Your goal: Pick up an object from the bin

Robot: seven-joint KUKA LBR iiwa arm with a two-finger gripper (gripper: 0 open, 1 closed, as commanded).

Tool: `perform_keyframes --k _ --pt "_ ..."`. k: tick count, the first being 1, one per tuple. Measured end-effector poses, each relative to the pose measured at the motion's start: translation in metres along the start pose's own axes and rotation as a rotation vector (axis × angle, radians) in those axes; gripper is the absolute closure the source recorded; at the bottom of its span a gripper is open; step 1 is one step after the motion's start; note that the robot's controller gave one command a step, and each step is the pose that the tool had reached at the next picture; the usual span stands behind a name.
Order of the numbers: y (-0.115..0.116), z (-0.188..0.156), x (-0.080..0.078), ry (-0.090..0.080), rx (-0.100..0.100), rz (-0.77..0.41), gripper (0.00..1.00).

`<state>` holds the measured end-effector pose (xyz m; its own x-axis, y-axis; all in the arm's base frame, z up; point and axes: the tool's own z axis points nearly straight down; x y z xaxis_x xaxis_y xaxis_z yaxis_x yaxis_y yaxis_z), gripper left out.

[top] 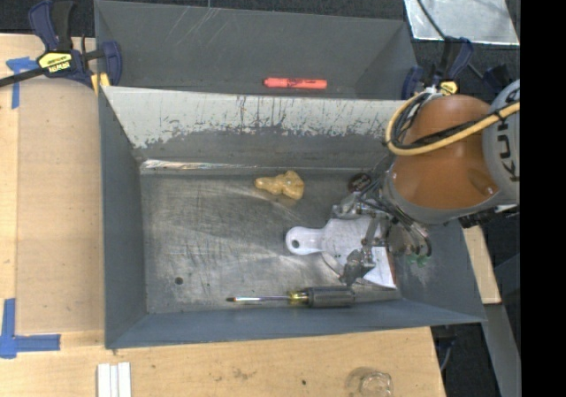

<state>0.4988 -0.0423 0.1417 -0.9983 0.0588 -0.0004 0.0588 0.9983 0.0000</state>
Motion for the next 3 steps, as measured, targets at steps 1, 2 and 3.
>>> perform_keyframes --k 1,2,3 --pt "0.022 0.066 0.008 -0.02 0.003 0.004 1.0" --pt "0.022 0.066 0.008 -0.019 0.003 0.004 1.0" --pt "0.013 -0.125 -0.008 -0.011 0.001 -0.064 1.0"
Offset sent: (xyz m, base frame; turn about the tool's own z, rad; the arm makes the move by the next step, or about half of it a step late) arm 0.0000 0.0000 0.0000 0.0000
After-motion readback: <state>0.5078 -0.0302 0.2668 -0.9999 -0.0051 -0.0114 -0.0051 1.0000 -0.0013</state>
